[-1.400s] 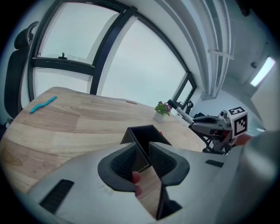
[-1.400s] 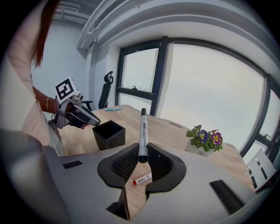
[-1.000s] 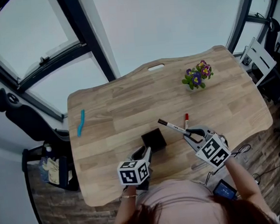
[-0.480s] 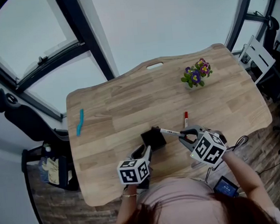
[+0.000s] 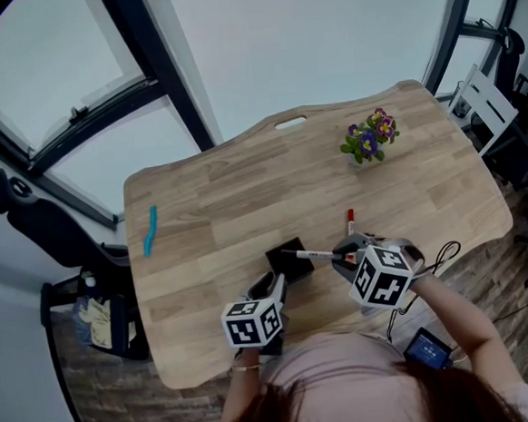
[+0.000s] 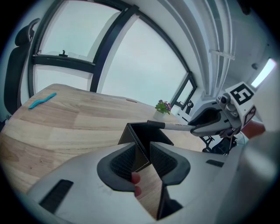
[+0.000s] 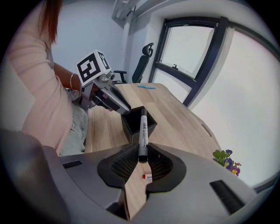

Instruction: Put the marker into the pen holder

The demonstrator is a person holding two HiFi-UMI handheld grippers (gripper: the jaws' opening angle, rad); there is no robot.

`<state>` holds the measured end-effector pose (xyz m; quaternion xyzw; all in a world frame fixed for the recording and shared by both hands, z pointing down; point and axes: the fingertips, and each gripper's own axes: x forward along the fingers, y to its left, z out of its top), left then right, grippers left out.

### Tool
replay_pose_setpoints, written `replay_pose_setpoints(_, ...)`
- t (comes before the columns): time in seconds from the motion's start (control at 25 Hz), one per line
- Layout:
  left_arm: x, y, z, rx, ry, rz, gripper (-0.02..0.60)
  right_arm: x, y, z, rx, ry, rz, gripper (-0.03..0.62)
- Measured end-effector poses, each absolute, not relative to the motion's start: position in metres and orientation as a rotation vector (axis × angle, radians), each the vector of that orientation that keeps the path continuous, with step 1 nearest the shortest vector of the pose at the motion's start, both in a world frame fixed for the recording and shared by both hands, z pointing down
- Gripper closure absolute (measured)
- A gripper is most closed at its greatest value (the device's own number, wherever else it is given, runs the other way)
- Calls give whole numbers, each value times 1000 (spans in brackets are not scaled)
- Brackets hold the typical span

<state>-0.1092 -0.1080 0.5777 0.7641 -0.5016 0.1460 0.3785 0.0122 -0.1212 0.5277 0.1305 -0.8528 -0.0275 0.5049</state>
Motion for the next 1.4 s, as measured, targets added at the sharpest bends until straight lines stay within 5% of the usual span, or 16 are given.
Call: replay_pose_setpoints(1.4, -107, -108, 577, 1955, -1250, 372, 483, -20, -117, 547, 78, -1858, -103, 533)
